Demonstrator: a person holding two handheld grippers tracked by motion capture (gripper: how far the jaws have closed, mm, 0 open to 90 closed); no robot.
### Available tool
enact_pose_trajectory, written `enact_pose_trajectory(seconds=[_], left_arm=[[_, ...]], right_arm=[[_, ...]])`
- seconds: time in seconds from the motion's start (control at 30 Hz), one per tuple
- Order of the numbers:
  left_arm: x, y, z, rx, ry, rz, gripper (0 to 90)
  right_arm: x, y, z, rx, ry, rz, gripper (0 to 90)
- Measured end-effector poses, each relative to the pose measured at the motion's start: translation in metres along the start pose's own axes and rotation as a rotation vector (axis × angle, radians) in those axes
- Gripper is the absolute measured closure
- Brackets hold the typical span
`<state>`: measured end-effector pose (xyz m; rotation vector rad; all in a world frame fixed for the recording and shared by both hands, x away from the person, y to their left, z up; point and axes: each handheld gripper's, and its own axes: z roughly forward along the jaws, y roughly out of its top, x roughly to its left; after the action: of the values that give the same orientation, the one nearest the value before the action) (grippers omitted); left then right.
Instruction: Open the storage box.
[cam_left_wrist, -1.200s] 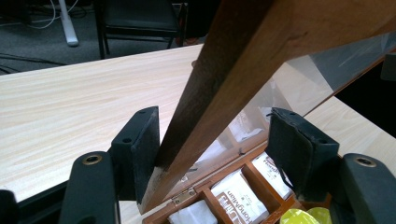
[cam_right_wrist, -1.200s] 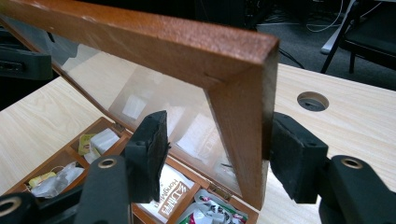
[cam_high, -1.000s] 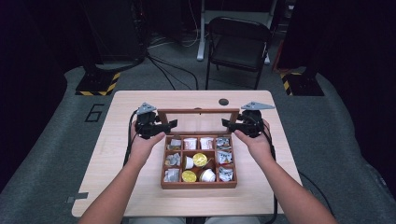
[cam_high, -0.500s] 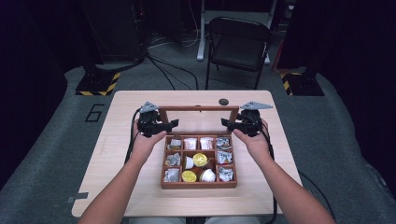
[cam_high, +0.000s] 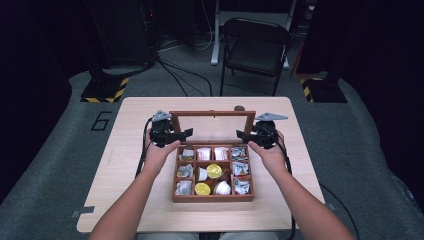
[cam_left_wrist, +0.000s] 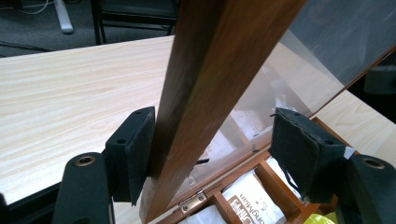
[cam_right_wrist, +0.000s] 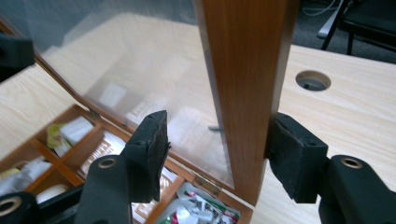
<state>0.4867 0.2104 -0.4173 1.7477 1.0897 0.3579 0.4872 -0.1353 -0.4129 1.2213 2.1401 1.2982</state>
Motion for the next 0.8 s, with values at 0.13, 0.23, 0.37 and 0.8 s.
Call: enact_pose_trajectory(seconds=[0.13,0.23,0.37,0.8], left_arm=[[0.002,-0.003,0.005,0.033,0.003,0.016,31.7],[0.004,-0.004,0.008,0.035,0.004,0.010,31.3],[0.005,-0.005,0.010,0.030,0.002,0.000,31.0],[0.010,-0.015,0.020,0.076,-0.003,0.005,30.7]], right_arm=[[-0.001,-0.004,0.004,-0.004,-0.005,-0.010,41.6],[-0.003,-0.008,0.007,0.007,-0.005,-0.013,41.5],[-0.006,-0.013,0.014,0.025,-0.002,0.002,40.9],[-0.011,-0.019,0.025,0.052,0.023,0.017,40.5]])
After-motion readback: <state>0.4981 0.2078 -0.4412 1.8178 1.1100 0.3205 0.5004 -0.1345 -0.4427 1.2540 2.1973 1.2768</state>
